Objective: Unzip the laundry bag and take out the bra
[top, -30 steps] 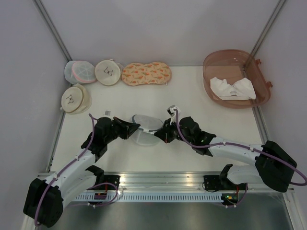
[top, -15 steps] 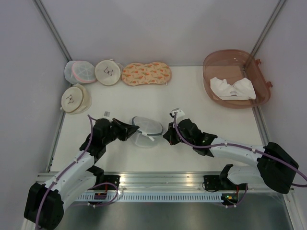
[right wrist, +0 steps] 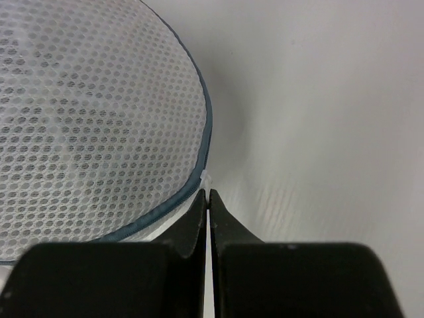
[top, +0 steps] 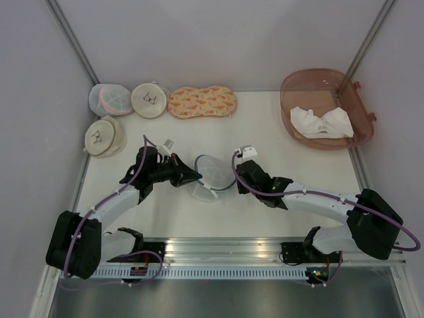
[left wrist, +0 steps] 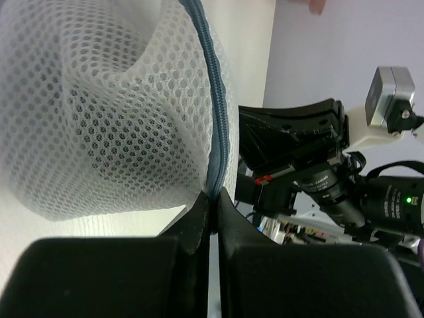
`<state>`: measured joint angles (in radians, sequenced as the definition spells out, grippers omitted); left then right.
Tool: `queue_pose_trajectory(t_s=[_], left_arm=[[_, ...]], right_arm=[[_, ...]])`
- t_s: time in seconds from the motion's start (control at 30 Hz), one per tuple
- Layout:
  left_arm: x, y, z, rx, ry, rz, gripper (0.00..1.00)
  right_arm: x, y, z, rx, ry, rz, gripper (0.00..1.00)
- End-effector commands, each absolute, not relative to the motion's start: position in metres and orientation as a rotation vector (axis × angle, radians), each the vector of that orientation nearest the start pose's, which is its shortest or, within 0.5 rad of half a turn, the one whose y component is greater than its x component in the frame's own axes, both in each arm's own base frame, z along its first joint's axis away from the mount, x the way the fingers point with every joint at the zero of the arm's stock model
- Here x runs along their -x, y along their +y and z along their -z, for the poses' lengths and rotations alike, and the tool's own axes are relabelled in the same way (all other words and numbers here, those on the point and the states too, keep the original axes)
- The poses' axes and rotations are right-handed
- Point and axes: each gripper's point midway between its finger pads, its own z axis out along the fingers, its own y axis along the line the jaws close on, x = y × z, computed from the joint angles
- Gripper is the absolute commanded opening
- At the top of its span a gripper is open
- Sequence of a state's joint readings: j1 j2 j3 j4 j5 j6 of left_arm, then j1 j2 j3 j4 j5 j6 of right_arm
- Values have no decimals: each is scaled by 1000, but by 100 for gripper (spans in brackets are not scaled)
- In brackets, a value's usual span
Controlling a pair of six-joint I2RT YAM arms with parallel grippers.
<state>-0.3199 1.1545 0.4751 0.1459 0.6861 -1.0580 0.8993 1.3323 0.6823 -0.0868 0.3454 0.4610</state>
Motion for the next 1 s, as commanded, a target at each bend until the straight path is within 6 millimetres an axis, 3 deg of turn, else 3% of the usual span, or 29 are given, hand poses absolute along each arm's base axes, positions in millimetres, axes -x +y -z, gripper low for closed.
queue_pose_trajectory(t_s=[0.0, 0.03, 0.1, 0.17, 0.2, 0.27, 0.3, 0.33, 0.4, 0.5, 0.57, 0.6, 0.67, 0.7, 0.77, 0.8, 0.83, 0.97], left_arm=[[-240, -236, -162, 42, 2246, 1533, 2], [-248, -239, -171, -2, 2205, 1533, 2], [-262, -242, -167, 14, 2203, 1517, 2], [-281, -247, -178, -21, 2139, 1518, 3], [-291, -249, -166, 19, 2170, 1503, 4], [-311, -256, -175, -20, 2123, 1505, 22], [-318, -259, -163, -9, 2151, 1513, 35], [-328, -263, -170, -24, 2133, 1512, 62], [-337, -263, -162, 0, 2167, 1474, 75], [-345, -249, -161, 77, 2167, 1332, 81], [-337, -232, -174, 123, 2125, 1227, 83], [-334, -214, -162, 227, 2175, 1096, 84], [-319, -195, -170, 286, 2159, 1008, 86], [-300, -185, -146, 357, 2257, 950, 86], [-275, -186, -151, 357, 2267, 1011, 86], [-258, -187, -134, 407, 2323, 1043, 86], [-247, -192, -133, 404, 2334, 1081, 86], [-211, -207, -130, 406, 2375, 1224, 86]], right_arm=[[-262, 233, -96, 303, 2209, -221, 0], [-261, 232, -101, 298, 2199, -228, 0], [-259, 228, -106, 296, 2195, -220, 0], [-258, 223, -118, 280, 2173, -228, 0], [-257, 218, -119, 275, 2174, -208, 0], [-256, 212, -132, 256, 2150, -213, 1], [-254, 208, -134, 253, 2153, -201, 0], [-254, 205, -141, 234, 2134, -201, 1], [-252, 201, -146, 224, 2131, -197, 0], [-251, 200, -152, 215, 2122, -211, 0], [-249, 203, -151, 223, 2132, -232, 0], [-248, 206, -151, 227, 2134, -247, 0], [-245, 216, -148, 258, 2149, -298, 0], [-244, 222, -143, 277, 2163, -316, 1], [-237, 242, -141, 333, 2170, -430, 0], [-232, 252, -137, 363, 2178, -475, 0], [-227, 260, -133, 391, 2183, -527, 1], [-205, 314, -146, 493, 2106, -831, 0]])
